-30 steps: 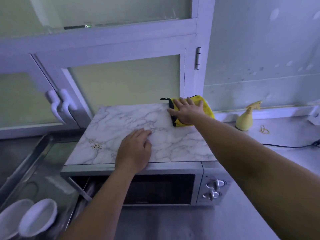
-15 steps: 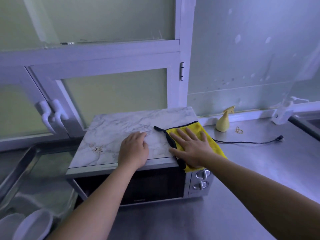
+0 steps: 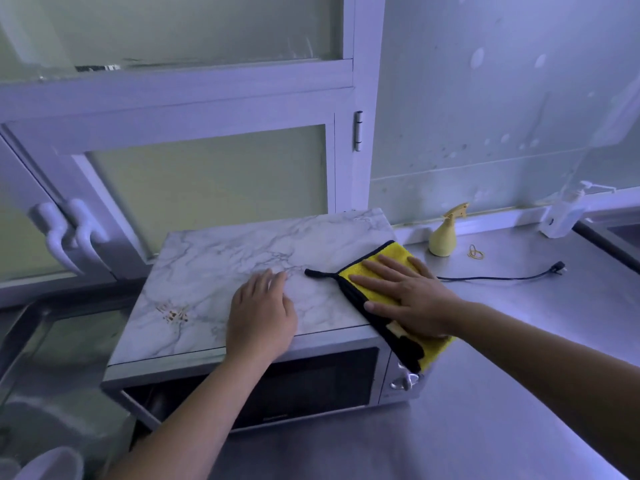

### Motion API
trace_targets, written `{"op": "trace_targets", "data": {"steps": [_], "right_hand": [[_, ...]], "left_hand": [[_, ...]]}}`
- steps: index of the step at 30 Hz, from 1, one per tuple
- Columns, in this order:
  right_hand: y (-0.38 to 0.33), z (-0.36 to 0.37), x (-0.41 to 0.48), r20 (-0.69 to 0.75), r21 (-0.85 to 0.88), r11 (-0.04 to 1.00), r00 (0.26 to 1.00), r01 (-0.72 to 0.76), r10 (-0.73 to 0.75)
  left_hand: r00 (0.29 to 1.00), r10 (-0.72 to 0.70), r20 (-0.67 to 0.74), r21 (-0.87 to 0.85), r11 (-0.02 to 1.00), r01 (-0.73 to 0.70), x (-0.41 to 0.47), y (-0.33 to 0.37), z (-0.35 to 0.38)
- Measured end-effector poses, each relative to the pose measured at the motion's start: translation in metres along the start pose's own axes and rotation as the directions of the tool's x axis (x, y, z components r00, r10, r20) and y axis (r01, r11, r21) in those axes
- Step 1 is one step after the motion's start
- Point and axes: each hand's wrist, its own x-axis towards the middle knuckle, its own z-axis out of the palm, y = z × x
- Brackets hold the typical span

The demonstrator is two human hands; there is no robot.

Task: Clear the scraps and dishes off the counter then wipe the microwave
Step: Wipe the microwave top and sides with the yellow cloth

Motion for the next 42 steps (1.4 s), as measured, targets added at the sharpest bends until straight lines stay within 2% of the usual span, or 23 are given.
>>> {"op": "trace_targets", "data": {"steps": [7, 13, 18, 22, 28, 35, 39, 41, 42], "right_hand": [[0.022, -0.016, 0.109, -0.002, -0.048, 0.982, 0.983, -0.182, 0.182], [0.011, -0.022, 0.191, -0.05, -0.108, 0.976, 0.981, -0.191, 0.186], [-0.022, -0.016, 0.219, -0.081, -0.098, 0.981, 0.984, -0.169, 0.161], [-0.046, -0.007, 0.194, -0.07, -0.073, 0.992, 0.992, -0.106, 0.101], [-0.083, 0.011, 0.102, -0.036, -0.056, 0.998, 0.999, -0.035, 0.033], [-0.102, 0.033, -0.006, -0.076, -0.077, 0.997, 0.997, -0.02, 0.014], [-0.112, 0.039, -0.024, -0.114, -0.177, 0.981, 0.992, -0.076, 0.057], [-0.113, 0.041, -0.029, -0.148, -0.174, 0.984, 0.989, -0.037, 0.011], [-0.112, 0.041, -0.032, -0.178, -0.119, 0.993, 0.984, 0.007, -0.028]], "left_hand": [[0.999, -0.03, -0.023, -0.004, 1.0, 0.03, 0.0, 0.004, -0.001], [0.996, -0.063, -0.058, -0.053, 0.997, 0.06, 0.001, 0.005, -0.002], [0.993, -0.074, -0.088, -0.114, 0.991, 0.064, 0.002, 0.003, 0.0], [0.982, -0.138, -0.126, -0.187, 0.976, 0.113, 0.001, 0.004, -0.003], [0.972, -0.204, -0.118, -0.299, 0.941, 0.161, -0.004, 0.004, -0.009], [0.951, -0.3, -0.082, -0.531, 0.82, 0.213, -0.006, -0.002, -0.011], [0.963, -0.255, -0.088, -0.714, 0.69, 0.117, -0.013, -0.001, -0.028], [0.954, -0.248, -0.166, -0.774, 0.632, 0.03, -0.02, -0.013, -0.042], [0.94, -0.246, -0.235, -0.765, 0.643, -0.023, -0.023, -0.024, -0.05]]}}
